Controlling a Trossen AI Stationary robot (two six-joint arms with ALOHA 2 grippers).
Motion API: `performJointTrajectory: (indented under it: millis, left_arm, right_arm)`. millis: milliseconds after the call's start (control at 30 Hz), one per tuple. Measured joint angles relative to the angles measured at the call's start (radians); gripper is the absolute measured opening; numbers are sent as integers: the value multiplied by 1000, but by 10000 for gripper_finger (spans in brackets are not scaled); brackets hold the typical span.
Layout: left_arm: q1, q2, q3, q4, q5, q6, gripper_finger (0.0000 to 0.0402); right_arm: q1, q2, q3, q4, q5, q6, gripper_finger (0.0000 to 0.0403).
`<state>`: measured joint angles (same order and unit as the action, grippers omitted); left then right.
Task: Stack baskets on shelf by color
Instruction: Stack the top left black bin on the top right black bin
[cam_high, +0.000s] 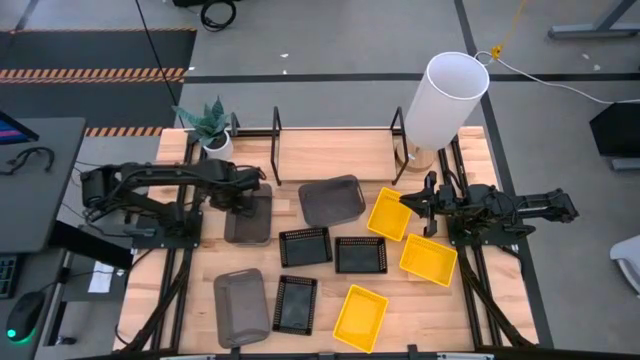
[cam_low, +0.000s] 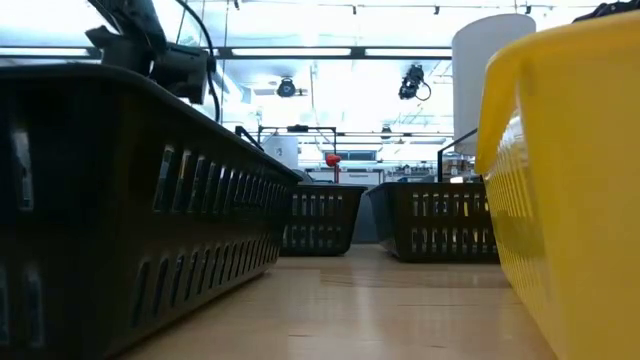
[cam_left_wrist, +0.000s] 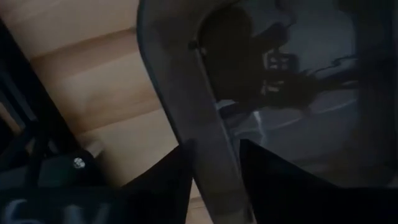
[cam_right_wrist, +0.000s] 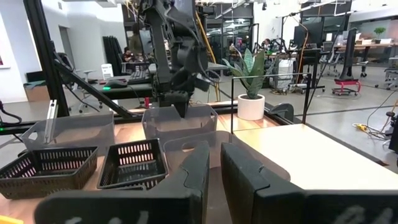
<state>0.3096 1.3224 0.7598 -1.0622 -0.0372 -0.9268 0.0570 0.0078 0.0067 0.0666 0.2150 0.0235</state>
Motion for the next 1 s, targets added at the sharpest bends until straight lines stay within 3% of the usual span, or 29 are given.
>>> performJointTrajectory:
  millis: [333,633,1000]
  left_arm:
    - [2,95,4,6,8,42,13]
    - [1,89,91,-62,-13,103,6]
    - [-67,89,474,-218,15,394,5]
  right_arm:
    - [0,0,0,8,0,0,45]
    - [0,0,0,8,0,0,45]
    - [0,0,0,8,0,0,45]
